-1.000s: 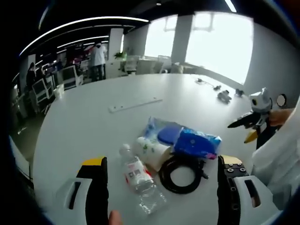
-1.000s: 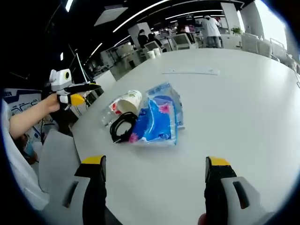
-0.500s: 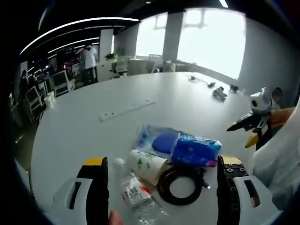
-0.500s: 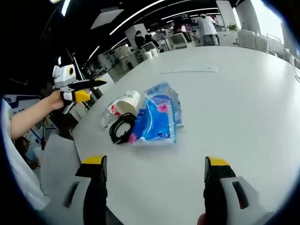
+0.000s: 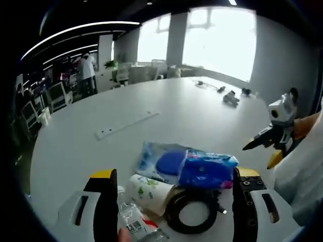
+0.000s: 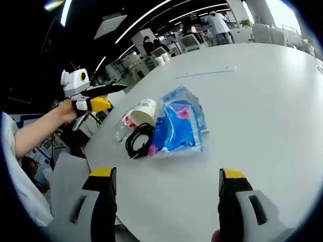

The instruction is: Arrange the tabletop items into an orderly group along one side of the table until the central work area is clear of visible clutter.

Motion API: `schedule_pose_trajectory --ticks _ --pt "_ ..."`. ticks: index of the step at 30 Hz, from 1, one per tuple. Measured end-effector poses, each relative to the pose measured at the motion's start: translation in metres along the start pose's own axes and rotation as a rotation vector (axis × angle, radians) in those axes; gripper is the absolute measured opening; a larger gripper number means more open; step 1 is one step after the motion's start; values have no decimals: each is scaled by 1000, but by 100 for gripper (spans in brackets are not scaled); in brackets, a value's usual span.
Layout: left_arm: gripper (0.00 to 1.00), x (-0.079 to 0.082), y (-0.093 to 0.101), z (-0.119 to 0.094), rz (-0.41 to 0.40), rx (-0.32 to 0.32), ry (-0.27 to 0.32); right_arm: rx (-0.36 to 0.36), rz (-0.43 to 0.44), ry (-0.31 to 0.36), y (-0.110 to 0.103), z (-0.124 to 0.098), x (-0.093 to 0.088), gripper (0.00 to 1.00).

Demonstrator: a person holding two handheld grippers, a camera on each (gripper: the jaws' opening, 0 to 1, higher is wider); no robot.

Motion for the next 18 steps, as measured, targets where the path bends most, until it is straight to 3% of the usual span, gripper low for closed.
schedule_pose_trajectory --ticks 18 --pt "87 3 5 48 61 -58 -100 23 110 15 -3 7 0 78"
Point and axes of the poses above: the point that each gripper's makers call its tool centre point, and the gripper's own axes: z roughly forward along the fingers, y roughly to its right, x roughly out of its top, the point moved 5 cm from there along -z, roughly backward along the fingers, and after that the axes turned 6 degrees about -x, right-handed, at the moved point
